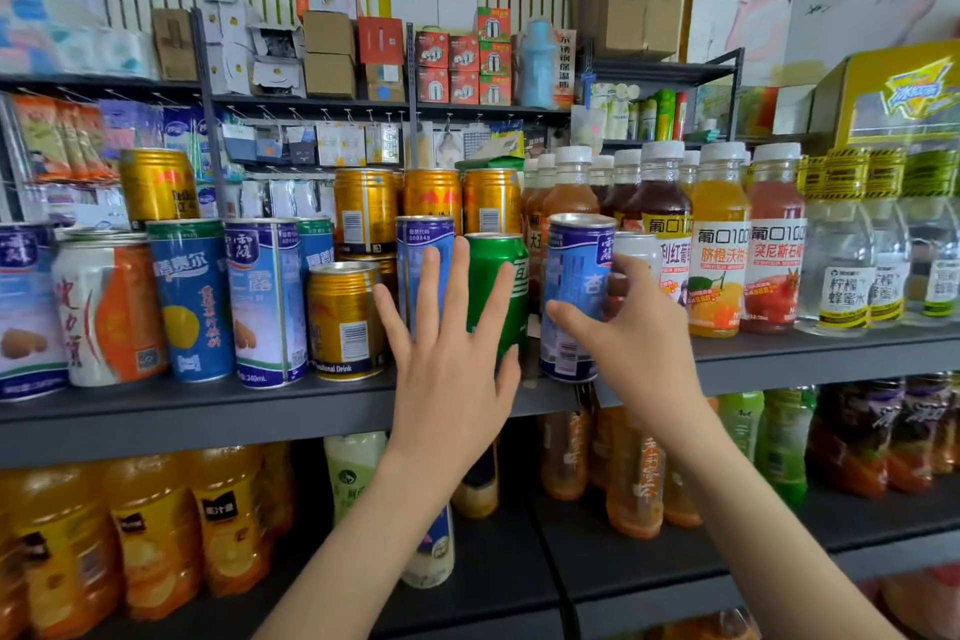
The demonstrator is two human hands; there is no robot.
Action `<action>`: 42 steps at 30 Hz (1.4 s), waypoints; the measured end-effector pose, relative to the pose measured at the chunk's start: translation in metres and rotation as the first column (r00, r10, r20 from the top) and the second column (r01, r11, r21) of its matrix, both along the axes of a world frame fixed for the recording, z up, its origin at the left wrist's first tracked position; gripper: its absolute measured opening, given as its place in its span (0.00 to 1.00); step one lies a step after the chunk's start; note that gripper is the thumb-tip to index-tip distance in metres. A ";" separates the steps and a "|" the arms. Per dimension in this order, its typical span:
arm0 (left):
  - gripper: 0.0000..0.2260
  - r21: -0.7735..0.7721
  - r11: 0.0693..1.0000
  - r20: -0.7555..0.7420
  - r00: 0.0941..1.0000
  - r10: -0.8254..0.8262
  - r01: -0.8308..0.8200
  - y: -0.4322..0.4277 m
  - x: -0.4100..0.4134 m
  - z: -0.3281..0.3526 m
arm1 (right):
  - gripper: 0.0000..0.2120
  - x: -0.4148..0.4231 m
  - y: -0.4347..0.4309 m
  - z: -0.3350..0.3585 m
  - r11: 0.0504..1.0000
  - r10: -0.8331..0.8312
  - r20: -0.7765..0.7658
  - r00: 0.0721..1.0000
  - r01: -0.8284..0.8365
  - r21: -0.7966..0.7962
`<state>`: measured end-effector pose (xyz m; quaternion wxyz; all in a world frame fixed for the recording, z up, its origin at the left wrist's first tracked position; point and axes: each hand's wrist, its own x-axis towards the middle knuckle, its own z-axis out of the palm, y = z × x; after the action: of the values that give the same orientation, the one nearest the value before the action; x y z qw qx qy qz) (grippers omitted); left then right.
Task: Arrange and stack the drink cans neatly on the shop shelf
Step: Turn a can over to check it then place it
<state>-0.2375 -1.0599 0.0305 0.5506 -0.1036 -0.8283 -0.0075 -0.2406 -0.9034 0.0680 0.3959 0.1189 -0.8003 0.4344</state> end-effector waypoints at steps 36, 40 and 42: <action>0.36 -0.048 0.998 0.083 0.996 0.038 -0.034 0.004 -0.013 0.007 | 0.36 -0.013 -0.027 -0.019 0.937 -0.201 -0.064 0.978 0.210 0.277; 0.36 -0.055 0.998 0.083 0.996 0.036 -0.031 0.003 -0.014 0.006 | 0.34 -0.016 -0.028 -0.020 0.938 -0.203 -0.076 0.976 0.216 0.271; 0.35 -0.052 0.998 0.080 0.996 0.024 -0.020 0.003 -0.014 0.005 | 0.34 -0.018 -0.028 -0.020 0.939 -0.205 -0.074 0.976 0.218 0.268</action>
<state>-0.2519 -1.0566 0.0360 0.5138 -0.1082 -0.8509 0.0157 -0.2587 -0.9318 0.0478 0.4379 0.0955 -0.8517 0.2715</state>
